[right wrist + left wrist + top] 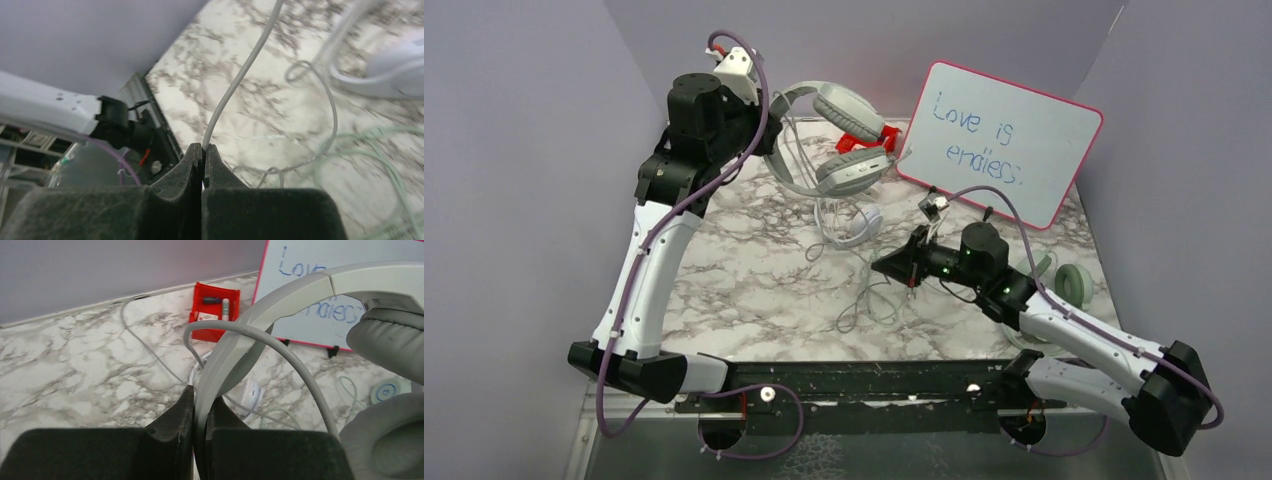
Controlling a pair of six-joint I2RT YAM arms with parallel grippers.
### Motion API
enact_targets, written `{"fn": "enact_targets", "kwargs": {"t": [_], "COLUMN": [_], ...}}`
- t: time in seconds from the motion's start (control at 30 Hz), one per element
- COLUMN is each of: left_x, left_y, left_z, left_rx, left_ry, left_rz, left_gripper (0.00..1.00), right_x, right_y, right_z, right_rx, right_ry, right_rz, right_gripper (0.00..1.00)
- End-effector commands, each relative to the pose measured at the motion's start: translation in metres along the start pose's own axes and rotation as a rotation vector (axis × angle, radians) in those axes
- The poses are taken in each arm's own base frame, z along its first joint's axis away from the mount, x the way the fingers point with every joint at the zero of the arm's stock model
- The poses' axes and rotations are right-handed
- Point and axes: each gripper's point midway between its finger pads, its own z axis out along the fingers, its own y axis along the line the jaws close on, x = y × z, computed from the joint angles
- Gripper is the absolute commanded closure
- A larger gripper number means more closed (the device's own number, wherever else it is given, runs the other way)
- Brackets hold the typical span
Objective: Wrap the headphones
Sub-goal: Wrap the headphones cable around the headphones.
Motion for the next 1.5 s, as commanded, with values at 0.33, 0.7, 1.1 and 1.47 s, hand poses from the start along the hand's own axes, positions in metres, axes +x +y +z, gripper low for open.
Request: {"fn": "enact_targets", "kwargs": {"t": [0.33,0.7,1.1,1.47], "left_x": [-0.012,0.026,0.023,0.02], "left_y": [-0.09,-0.109,-0.121,-0.123], "left_z": [-0.056,-0.077,-0.089,-0.095], "left_rx": [0.511,0.668,0.74,0.749], "left_ry": [-0.025,0.065,0.089,0.078], "left_rz": [0.027,0.027,-0.009,-0.004], "left_gripper": [1.0,1.0,1.0,1.0], "right_x": [0.002,-0.055,-0.108,-0.086], "right_y": [-0.06,-0.047,-0.042,-0.019], "right_z": [-0.008,0.027,0.122,0.177], "right_rx": [0.085,-0.104,-0.456,-0.561], "right_ry": [0.07,-0.017,-0.138,-0.18], "right_rz": [-0.077,-0.263,-0.358,-0.296], "right_gripper": [0.94,0.08,0.02,0.05]}}
